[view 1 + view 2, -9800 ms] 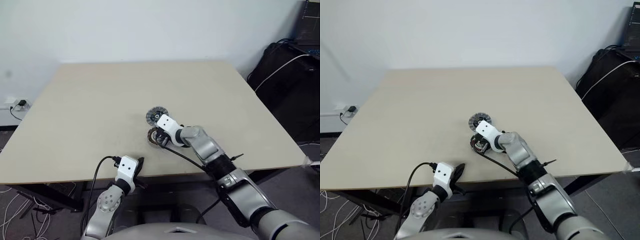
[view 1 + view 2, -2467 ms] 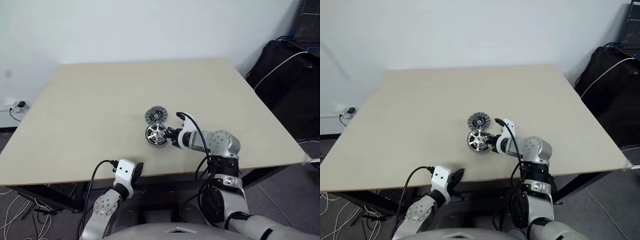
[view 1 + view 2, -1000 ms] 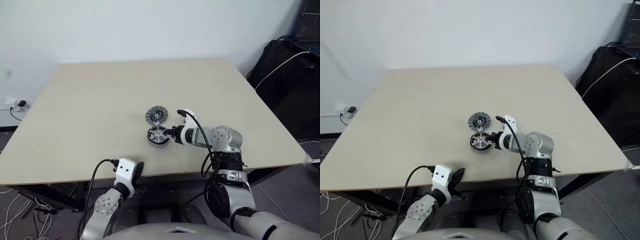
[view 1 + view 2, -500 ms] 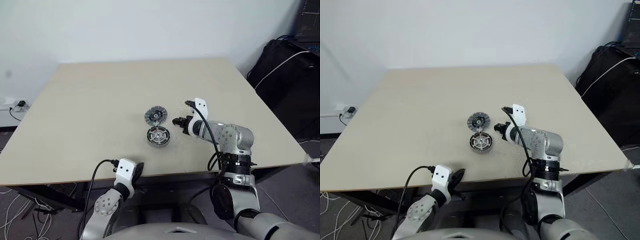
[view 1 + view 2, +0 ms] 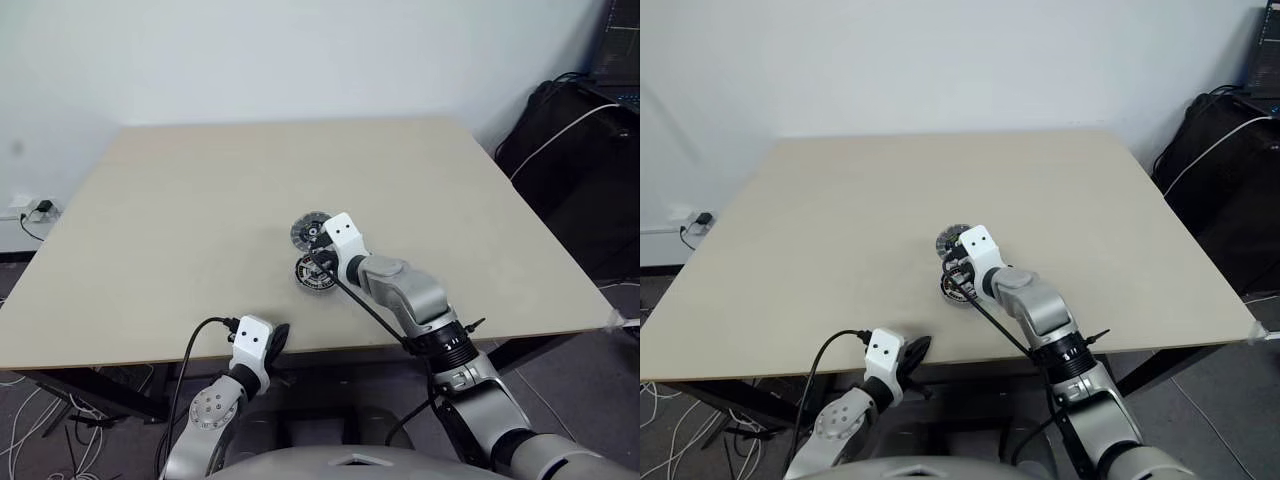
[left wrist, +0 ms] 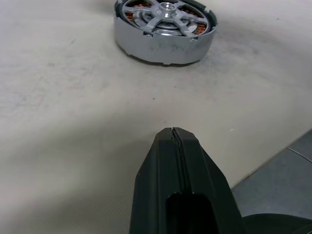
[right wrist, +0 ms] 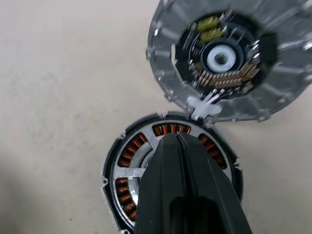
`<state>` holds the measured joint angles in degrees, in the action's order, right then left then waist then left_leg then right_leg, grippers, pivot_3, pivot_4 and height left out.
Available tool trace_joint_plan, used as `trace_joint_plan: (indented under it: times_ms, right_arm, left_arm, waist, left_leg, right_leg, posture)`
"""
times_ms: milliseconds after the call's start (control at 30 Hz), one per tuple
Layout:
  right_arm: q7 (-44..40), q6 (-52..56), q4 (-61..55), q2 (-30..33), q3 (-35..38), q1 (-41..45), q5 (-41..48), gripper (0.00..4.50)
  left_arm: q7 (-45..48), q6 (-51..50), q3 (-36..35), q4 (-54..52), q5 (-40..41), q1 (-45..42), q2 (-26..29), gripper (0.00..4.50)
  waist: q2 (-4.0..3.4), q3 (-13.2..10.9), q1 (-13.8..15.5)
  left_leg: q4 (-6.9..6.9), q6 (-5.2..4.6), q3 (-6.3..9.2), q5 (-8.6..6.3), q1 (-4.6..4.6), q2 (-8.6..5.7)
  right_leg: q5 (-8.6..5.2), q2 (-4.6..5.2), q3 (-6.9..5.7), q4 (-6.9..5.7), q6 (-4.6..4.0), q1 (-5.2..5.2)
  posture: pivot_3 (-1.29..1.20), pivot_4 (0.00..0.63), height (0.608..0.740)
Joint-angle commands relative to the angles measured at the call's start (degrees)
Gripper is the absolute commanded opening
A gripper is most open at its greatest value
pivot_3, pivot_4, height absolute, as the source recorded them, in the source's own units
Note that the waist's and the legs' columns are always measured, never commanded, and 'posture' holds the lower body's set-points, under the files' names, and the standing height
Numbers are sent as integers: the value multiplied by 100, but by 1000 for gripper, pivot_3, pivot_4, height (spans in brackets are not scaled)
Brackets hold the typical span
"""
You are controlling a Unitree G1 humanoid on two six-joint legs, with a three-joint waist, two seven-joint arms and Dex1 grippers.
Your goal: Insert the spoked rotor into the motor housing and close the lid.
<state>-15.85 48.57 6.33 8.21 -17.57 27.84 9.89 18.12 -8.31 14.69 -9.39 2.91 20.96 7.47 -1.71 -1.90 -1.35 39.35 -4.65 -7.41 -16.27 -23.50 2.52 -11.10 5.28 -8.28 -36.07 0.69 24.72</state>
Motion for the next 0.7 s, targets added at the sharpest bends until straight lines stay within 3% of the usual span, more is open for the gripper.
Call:
trace_joint_plan:
  times_ms: [33, 400, 600, 700]
  right_arm:
    - [-107, -226, 64, -70, 12, 185, -120, 39]
    - [-492, -174, 476, -41, -125, 210, -420, 39]
    - [-1198, -265, 94, 451, -240, 667, -497, 39]
    - [-1870, -162, -121, 871, -573, 939, -514, 607]
  left_arm:
    - [11, 153, -12, -115, 36, -18, 9, 0]
    - [0, 259, -10, 5, 32, 18, -18, 0]
    - [8, 264, 24, 46, 23, -9, -38, 0]
    - [19, 275, 37, 78, 23, -35, -53, 0]
  waist:
    - [1, 0, -1]
    - [7, 5, -5]
    - [6, 4, -3]
    - [6, 4, -1]
  left_leg:
    - [1, 0, 0, 0, -1, 0]
    - [1, 6, -1, -1, 14, 2]
    - [8, 6, 0, -3, 12, 1]
    - [8, -1, 2, 0, 12, 1]
  right_leg:
    - [0, 0, 0, 0, 0, 0]
    - [0, -2, 0, -5, -1, -7]
    - [0, 1, 1, -6, -1, -6]
    - [-1, 0, -1, -6, -2, -6]
  posture:
    - [0, 0, 740]
    - [0, 0, 740]
    - [0, 0, 740]
    - [0, 0, 740]
